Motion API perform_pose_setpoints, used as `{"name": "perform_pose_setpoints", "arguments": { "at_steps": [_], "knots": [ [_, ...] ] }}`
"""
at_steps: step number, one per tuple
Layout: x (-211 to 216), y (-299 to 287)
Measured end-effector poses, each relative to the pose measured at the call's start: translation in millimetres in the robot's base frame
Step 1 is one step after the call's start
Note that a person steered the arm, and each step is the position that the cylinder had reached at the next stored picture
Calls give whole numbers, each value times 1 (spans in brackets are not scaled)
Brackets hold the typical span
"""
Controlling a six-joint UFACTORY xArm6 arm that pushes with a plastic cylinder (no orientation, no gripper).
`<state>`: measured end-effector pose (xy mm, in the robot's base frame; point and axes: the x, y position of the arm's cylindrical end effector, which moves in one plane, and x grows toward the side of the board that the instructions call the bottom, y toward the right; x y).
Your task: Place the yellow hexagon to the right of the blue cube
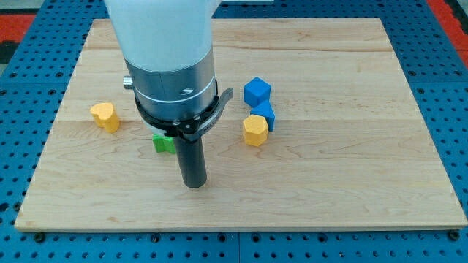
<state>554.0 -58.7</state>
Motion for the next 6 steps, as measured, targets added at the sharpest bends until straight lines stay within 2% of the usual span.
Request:
{"name": "perform_pose_setpoints", "arguments": {
  "at_steps": [1, 2, 3, 5, 6],
  "knots": [
    [0, 15],
    [-4, 65],
    [-18, 86],
    [-87, 81],
    [-110, 108]
  ]
}}
